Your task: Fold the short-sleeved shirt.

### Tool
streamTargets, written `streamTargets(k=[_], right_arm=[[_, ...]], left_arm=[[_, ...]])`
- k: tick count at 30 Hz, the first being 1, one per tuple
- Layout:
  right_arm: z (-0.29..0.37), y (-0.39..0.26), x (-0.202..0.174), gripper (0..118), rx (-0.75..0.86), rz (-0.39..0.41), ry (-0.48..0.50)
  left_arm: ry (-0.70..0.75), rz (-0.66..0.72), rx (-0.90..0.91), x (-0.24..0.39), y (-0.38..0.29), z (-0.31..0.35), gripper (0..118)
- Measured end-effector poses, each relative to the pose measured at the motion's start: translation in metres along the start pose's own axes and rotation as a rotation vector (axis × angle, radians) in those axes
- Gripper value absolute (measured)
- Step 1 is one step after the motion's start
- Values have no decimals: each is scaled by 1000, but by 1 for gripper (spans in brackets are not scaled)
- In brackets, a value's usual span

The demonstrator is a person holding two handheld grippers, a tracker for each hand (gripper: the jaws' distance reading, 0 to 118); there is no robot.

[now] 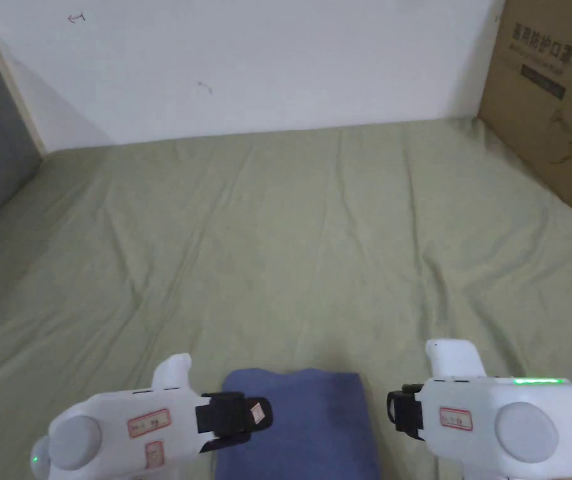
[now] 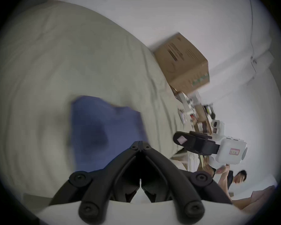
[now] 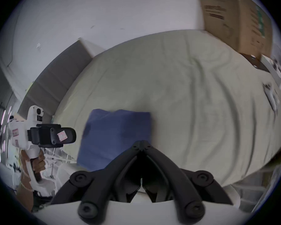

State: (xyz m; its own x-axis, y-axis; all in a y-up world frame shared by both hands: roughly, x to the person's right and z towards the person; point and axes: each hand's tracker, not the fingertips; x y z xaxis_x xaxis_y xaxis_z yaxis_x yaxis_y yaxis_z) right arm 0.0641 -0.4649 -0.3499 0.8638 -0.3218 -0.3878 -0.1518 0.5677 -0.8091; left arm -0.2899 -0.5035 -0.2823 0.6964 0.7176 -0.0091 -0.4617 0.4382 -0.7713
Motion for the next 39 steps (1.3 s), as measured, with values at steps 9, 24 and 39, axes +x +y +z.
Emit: streamTargets(k=[9,24,39], right_arm=[[-99,-9,-56,0,-218,114,54],[-101,-15,-47,0,-212,19,66],[-76,0,-52,0,-154,7,48]], left_arm=[[6,201,102,-89,-33,46,1],[-258,316,-51,-95,-21,-54,118],[-235,328,-178,-106,-3,-78,28]])
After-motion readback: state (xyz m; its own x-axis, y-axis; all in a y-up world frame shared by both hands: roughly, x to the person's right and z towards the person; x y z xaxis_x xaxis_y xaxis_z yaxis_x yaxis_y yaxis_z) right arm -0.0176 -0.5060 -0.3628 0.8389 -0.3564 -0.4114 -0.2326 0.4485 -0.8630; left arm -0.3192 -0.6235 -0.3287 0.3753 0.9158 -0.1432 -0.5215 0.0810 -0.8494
